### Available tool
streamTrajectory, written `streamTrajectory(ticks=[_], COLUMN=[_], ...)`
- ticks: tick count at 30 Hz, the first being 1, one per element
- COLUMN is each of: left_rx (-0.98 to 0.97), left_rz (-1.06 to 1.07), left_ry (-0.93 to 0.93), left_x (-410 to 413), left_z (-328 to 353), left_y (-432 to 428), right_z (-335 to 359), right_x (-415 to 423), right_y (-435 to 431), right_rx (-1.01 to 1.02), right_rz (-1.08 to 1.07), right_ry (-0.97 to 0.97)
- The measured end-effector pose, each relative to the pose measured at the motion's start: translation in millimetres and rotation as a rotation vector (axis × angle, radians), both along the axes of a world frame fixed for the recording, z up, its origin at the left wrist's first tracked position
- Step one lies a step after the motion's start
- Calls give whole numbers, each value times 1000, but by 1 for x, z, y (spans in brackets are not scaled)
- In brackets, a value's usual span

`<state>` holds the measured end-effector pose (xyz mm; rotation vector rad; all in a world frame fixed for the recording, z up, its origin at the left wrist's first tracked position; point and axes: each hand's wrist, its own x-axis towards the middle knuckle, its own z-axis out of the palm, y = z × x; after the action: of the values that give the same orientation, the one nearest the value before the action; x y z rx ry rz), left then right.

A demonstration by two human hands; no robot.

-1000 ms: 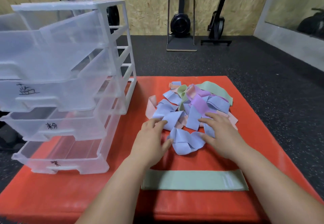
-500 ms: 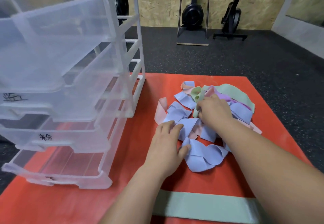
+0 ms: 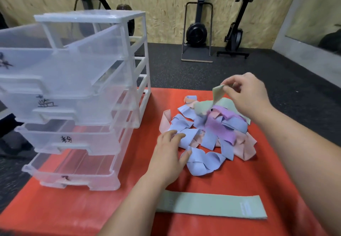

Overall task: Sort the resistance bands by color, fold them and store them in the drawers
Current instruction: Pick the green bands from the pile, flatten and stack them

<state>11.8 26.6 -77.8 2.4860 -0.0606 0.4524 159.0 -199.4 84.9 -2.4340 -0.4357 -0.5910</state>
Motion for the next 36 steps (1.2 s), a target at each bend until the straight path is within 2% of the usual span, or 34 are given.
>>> streamTrajectory(ticks=[3,9,13,15,18,21,24,26,28,30,32,34,36], left_rx=[6,-28,-32,-27,-72,-275,-513,-640,-706,-724,-679,-606,-532], left_rz=[-6,-38,-85,-104,-129,-158,-170,-137,-37,48,97,114,93], left_ry=[7,14,5,-15,-75,-26,128,165,165,145,143,160,175], left_x=[-12,-30,-37,-37,-36,-33,-23,-15,-10,-5,-1,0,-1], left_z=[0,3,-3,-5,-1,10,13,10,7,6,4,4,4], left_y=[0,-8,-18,-22,-28,-40,-52,-54,-50,-42,-32,-26,-22], right_z=[-20,-100,-140,-140,-124,-117,-126,-131,-134,-135,-135,-134,-136], right_x=[-36,-105,-129,-130,-130,-135,-138,-138,-136,-130,-120,-110,-104], right_y=[-16,-49,-59,-58,-49,-33,-19,-10,-4,-1,-5,-14,-24], right_rx=[36,372,335,384,574,645,572,489,492,519,467,310,167], right_rz=[-4,-130,-172,-120,37,181,336,430,484,452,334,239,187], right_ry=[185,324,340,308,275,321,490,575,631,606,519,482,528])
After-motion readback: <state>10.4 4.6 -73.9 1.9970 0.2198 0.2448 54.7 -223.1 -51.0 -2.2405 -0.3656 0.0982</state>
